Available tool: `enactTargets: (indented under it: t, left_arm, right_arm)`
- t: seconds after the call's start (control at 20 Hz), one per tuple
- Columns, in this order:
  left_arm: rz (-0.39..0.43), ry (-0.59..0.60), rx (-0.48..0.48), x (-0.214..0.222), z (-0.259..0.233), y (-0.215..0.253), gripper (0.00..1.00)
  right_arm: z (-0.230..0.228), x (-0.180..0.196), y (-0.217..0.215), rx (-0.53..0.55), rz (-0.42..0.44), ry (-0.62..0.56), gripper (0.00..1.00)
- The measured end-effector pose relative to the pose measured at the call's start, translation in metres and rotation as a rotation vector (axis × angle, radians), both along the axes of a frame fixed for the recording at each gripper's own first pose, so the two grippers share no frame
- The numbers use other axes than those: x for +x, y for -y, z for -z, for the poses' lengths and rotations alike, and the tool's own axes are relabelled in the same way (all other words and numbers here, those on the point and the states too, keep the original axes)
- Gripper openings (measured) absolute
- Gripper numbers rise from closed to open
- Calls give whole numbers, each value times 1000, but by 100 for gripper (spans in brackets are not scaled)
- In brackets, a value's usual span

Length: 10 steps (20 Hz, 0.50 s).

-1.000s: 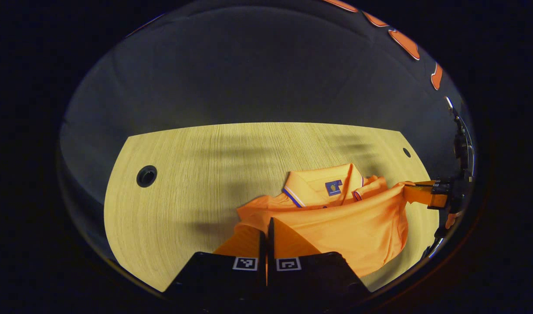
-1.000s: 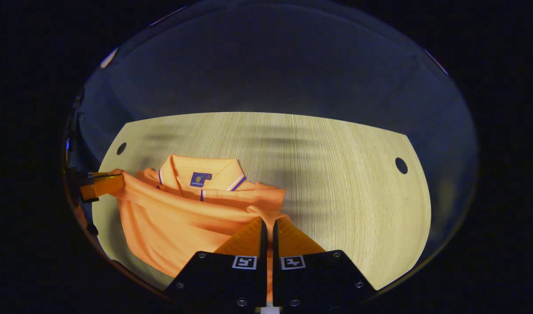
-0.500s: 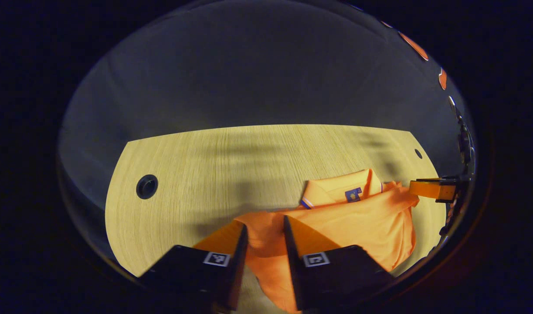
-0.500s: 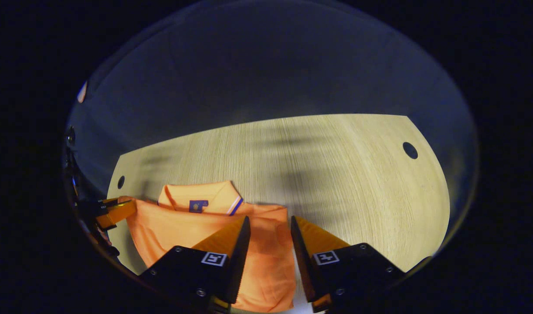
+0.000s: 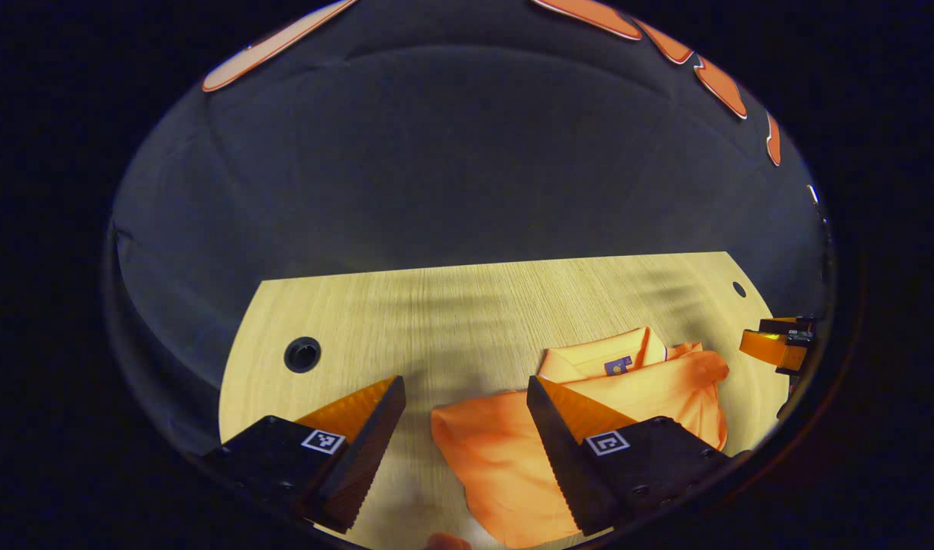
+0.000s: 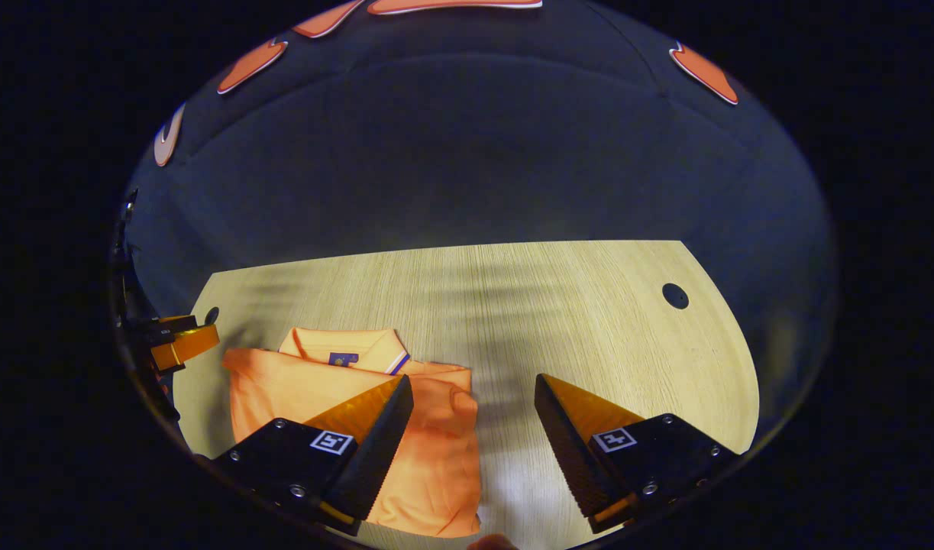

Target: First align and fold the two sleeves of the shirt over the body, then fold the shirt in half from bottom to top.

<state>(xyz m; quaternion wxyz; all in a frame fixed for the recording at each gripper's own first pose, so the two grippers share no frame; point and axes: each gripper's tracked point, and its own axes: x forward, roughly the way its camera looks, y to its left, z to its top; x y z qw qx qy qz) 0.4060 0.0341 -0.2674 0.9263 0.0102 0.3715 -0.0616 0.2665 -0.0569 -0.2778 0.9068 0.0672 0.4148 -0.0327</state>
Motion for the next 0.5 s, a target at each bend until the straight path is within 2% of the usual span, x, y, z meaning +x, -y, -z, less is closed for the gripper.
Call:
enactTargets:
  t: [0.15, 0.3, 0.5]
  left_arm:
    - [-37, 59, -55, -17, -34, 8, 99]
    - [-16, 96, -54, -48, -59, 4, 99]
    - [-12, 140, -64, -90, -83, 22, 99]
  right_arm:
    - [-22, -19, -1, 2, -9, 45, 98]
    - [-45, -39, -2, -30, -33, 107, 98]
    - [-77, -67, -7, -40, -59, 175, 98]
